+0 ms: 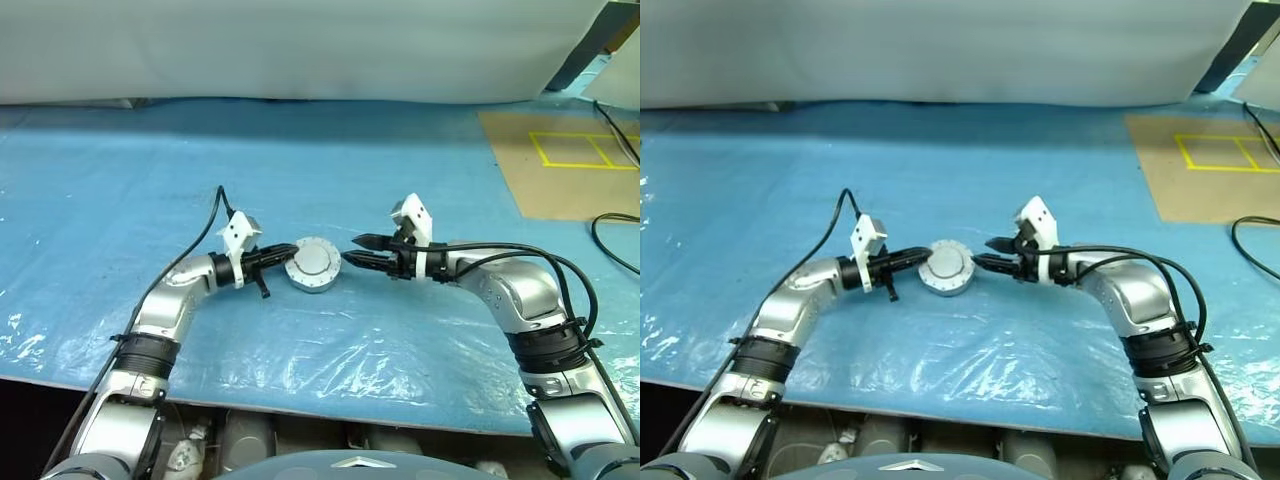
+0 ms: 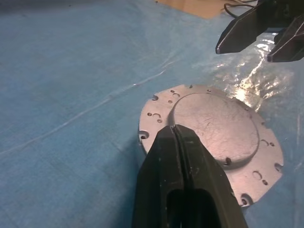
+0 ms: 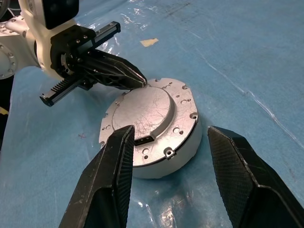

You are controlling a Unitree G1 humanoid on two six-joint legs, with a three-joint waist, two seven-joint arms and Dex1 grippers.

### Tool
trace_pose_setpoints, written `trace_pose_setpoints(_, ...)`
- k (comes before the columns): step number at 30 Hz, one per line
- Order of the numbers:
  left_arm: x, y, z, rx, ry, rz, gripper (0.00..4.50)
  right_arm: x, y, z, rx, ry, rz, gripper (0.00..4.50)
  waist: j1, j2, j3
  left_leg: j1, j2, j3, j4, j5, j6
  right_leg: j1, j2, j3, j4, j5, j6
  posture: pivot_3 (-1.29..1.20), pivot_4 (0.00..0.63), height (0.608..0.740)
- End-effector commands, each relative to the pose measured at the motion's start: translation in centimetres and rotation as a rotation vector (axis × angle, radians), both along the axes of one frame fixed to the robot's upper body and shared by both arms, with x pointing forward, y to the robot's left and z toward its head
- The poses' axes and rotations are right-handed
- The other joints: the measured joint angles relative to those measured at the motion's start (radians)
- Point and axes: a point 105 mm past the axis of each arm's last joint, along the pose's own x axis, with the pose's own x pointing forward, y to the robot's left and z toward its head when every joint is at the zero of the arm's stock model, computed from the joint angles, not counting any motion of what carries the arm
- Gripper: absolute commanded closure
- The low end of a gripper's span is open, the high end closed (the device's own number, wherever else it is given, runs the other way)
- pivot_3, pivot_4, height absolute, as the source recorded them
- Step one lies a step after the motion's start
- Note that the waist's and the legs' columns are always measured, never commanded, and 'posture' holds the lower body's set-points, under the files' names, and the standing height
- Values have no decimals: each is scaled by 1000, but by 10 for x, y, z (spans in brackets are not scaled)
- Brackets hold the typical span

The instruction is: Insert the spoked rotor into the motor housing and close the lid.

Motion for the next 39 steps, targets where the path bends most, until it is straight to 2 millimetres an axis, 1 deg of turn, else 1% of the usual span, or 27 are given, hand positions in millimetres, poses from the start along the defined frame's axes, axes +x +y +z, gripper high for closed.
trace_pose_setpoints(1,-10,3,-14,100,2,-81,4500,0,0,11,1,-58,-4,1966,-1,0,0,0,0,0,0,0,0,0,0,1,0,0,0,0,150,740)
trace_pose_setpoints(5,-11,5,-19,139,4,-102,4500,1,1,11,3,-60,-10,1966,0,0,0,2,0,0,-1,0,0,1,-1,1,0,0,0,0,150,740)
trace_pose_setpoints(8,-11,1,-16,112,17,-112,4500,0,1,10,5,-47,-7,1966,3,0,0,2,-1,0,0,0,0,2,-1,0,0,-1,-2,0,150,740)
trace_pose_setpoints(10,-12,-3,-15,102,16,-118,4500,-1,0,7,24,3,-14,1966,3,0,0,2,-1,0,0,0,0,2,-2,0,0,-1,-2,0,150,740)
trace_pose_setpoints(12,-12,-5,-16,105,11,-123,4500,0,-5,2,63,101,-40,1966,5,0,0,2,-1,0,0,0,0,2,-2,0,0,-1,-2,0,150,740)
trace_pose_setpoints(14,-13,-8,-15,105,8,-130,4500,1,-17,-10,116,255,-96,1966,8,0,0,3,-2,0,0,0,0,2,-2,0,0,-2,-3,0,150,740)
trace_pose_setpoints(16,-14,-9,-15,101,4,-130,4500,7,-33,-16,238,420,-178,1966,15,0,0,3,-2,0,0,0,0,4,-3,0,0,-2,-4,0,150,740)
trace_pose_setpoints(17,-14,-9,-15,101,4,-130,4500,8,-37,-16,289,466,-200,1966,20,0,0,3,-3,0,0,0,0,3,-3,0,0,-2,-4,0,150,740)
trace_pose_setpoints(19,-14,-8,-16,106,2,-127,4500,9,-41,-11,381,525,-209,1966,24,0,0,3,-3,1,0,0,0,3,-4,0,0,-2,-4,0,150,740)
trace_pose_setpoints(22,-16,-7,-18,108,7,-130,4500,7,-36,-10,472,600,-200,1966,24,1,-1,3,-3,1,-1,0,0,3,-3,0,0,-2,-4,0,150,740)
trace_pose_setpoints(26,-17,-5,-19,112,8,-122,4500,1,-22,-13,533,665,-162,1966,24,2,-1,3,-2,2,-1,0,0,3,-3,0,0,-3,-4,0,150,740)
trace_pose_setpoints(28,-17,-3,-19,113,9,-118,4500,-5,-12,-18,527,695,-136,1966,26,2,-1,3,-3,2,-1,0,0,3,-4,0,0,-3,-4,0,150,740)
trace_pose_setpoints(30,-16,-2,-19,117,8,-114,4500,-12,-4,-28,490,728,-120,1966,26,2,-1,3,-3,2,-1,0,0,3,-4,0,0,-3,-4,0,150,740)
trace_pose_setpoints(34,-16,-1,-18,116,6,-110,4500,-17,-1,-46,432,761,-136,1966,25,2,-1,3,-3,2,-2,0,0,3,-4,0,-1,-3,-4,0,150,740)
trace_pose_setpoints(39,-16,-2,-18,116,4,-106,4500,-22,5,-53,399,773,-118,1966,25,2,-1,3,-3,1,-2,0,0,3,-4,0,-1,-3,-4,0,150,740)
